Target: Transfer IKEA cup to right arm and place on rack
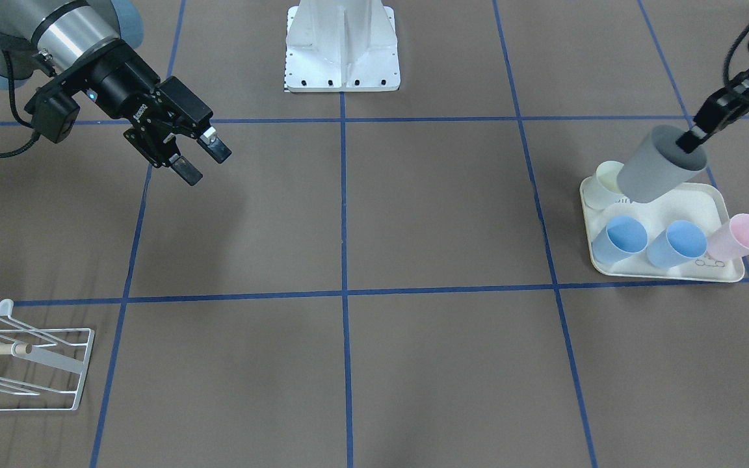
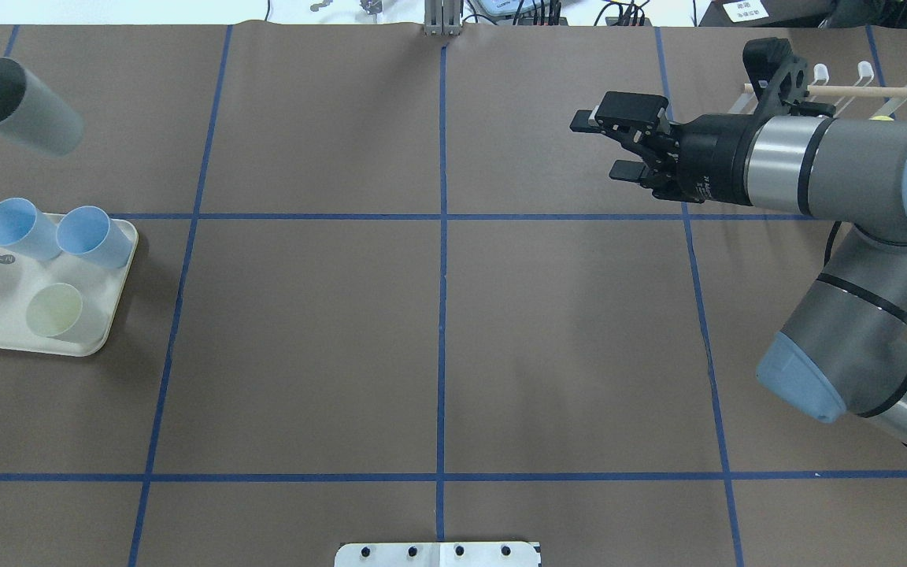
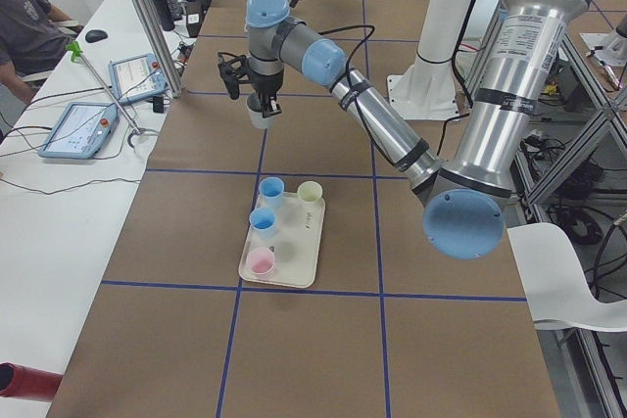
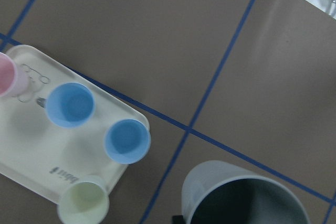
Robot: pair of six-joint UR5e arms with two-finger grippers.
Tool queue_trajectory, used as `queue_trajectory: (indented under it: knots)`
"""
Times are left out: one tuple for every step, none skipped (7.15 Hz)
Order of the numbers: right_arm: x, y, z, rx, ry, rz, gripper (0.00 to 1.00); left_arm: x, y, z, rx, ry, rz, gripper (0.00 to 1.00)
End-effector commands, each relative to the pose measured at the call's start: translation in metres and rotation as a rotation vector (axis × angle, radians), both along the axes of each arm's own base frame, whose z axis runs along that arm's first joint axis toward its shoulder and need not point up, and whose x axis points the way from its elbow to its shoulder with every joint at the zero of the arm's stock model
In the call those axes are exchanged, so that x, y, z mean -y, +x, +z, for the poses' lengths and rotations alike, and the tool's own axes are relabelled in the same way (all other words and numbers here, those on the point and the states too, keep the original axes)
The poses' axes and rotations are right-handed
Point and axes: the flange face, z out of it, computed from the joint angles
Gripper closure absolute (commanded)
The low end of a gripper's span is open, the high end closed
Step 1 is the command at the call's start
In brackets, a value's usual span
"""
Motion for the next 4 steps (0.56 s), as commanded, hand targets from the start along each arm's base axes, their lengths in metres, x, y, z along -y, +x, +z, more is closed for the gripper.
queue_trajectory:
  knots:
    - [-0.002, 0.001, -0.003, 0.067, -0.05, -0.006, 0.01, 0.0, 0.052, -0.014, -0.242, -0.041, -0.119, 1.0]
    - [-0.006, 0.003, -0.005, 0.125, -0.052, -0.009, 0.01, -0.016, 0.094, -0.025, -0.335, -0.044, -0.188, 1.0]
    - [-0.003, 0.0, 0.001, 0.164, -0.061, -0.012, 0.0, -0.041, 0.145, -0.036, -0.478, -0.045, -0.232, 1.0]
    - [-0.001, -0.003, 0.007, 0.182, -0.055, 0.002, 0.0, -0.054, 0.173, -0.042, -0.621, -0.059, -0.301, 1.0]
